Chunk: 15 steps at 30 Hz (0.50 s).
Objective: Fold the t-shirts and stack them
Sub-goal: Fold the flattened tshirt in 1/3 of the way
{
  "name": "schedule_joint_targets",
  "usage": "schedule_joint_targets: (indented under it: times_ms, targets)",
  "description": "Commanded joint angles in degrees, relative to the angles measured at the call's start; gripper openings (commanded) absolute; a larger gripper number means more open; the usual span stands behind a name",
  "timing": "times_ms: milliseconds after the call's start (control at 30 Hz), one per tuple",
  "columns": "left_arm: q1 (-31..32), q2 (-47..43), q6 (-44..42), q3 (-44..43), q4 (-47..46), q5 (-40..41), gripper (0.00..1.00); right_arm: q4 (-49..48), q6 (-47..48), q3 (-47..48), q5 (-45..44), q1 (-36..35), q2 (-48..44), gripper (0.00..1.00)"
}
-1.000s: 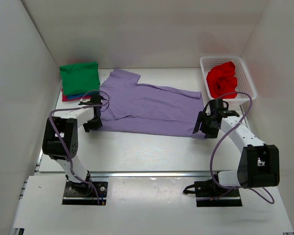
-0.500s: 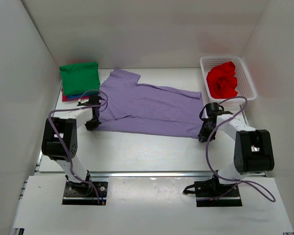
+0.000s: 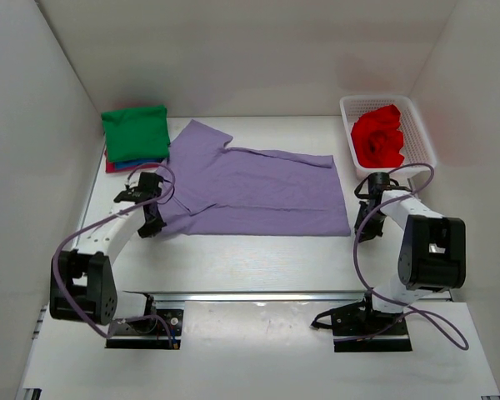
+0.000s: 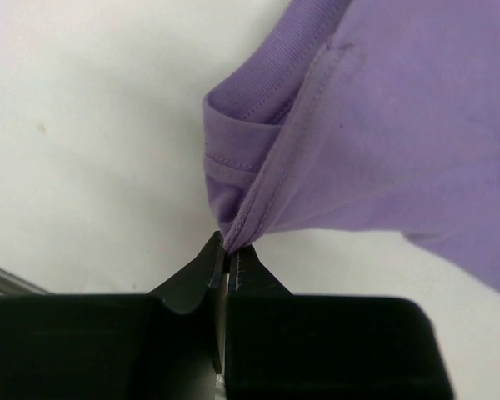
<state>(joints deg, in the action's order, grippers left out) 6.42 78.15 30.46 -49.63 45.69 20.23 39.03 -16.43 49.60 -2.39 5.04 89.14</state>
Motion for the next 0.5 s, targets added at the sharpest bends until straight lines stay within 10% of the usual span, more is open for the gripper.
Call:
schedule_joint_targets:
  times_ms: [0, 167, 467]
  targets:
    - [2.2, -5.4, -0.1, 3.7, 5.8, -2.2, 0.0, 1.0, 2.2, -1.4, 1.9, -0.4, -3.3, 0.05]
    - [1.7, -10.9, 0.7, 8.0, 4.8, -2.8, 0.0, -2.0, -1.5, -2.0, 5.8, -4.1, -5.4, 0.44]
    - [3.1, -10.4, 1.1, 7.4, 4.8, -1.6, 0.0, -9.0, -7.2, -2.4, 6.4, -3.8, -3.5, 0.47]
